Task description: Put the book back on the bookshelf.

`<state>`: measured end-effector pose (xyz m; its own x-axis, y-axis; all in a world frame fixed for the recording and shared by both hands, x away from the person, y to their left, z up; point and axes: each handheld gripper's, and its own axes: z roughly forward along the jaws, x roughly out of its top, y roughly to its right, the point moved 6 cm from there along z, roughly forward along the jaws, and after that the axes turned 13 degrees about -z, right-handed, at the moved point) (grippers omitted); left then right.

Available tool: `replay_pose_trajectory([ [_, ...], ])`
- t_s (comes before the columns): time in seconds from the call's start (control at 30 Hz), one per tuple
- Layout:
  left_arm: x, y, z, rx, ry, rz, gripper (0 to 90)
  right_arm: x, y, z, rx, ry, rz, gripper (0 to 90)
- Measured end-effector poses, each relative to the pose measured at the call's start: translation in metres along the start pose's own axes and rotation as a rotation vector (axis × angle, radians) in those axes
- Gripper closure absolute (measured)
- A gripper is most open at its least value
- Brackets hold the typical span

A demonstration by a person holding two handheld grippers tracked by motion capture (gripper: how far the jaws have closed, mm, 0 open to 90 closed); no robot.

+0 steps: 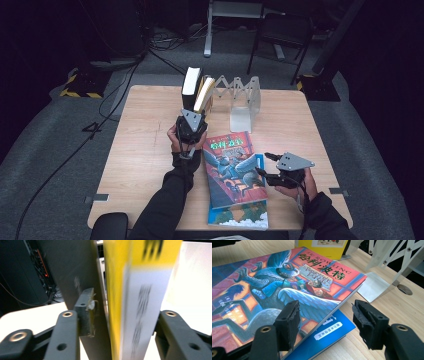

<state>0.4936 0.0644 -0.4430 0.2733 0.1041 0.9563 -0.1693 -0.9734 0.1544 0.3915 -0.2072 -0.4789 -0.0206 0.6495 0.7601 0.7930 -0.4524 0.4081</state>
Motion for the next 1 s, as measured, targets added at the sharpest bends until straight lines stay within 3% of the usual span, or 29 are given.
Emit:
replay_pose_trajectory([
  [0.1,-0.010,-0.001,-0.003,-0.005,-0.014,0.002,52.3,0.000,0.000,0.000,-0.001,-0.001,0.003,38.6],
  [0.2,-0.030,-0.005,-0.002,-0.005,-0.068,0.001,53.1,0.000,0.000,0.000,-0.002,-0.003,0.003,38.6],
  [0.33,-0.048,-0.008,0.004,-0.015,-0.146,-0.031,58.6,0.000,-0.001,0.001,0.000,-0.002,-0.002,38.6],
  [0.43,-0.051,-0.006,0.007,0.011,-0.159,0.013,72.7,0.000,-0.001,0.001,0.004,-0.004,-0.003,38.6],
  [0.5,-0.050,-0.006,0.009,0.019,-0.154,0.026,73.9,0.000,-0.001,0.001,0.003,-0.004,0.000,38.6],
  [0.63,-0.049,-0.001,0.014,0.048,-0.150,0.011,74.9,0.000,-0.001,0.001,0.004,-0.008,-0.001,38.6],
  [0.83,-0.044,0.001,0.027,0.060,-0.155,-0.039,75.0,-0.001,-0.001,0.001,0.005,-0.007,0.000,38.6],
  [1.0,-0.043,0.006,0.034,0.068,-0.147,-0.050,74.8,-0.002,-0.001,0.002,0.005,-0.013,0.001,38.6],
])
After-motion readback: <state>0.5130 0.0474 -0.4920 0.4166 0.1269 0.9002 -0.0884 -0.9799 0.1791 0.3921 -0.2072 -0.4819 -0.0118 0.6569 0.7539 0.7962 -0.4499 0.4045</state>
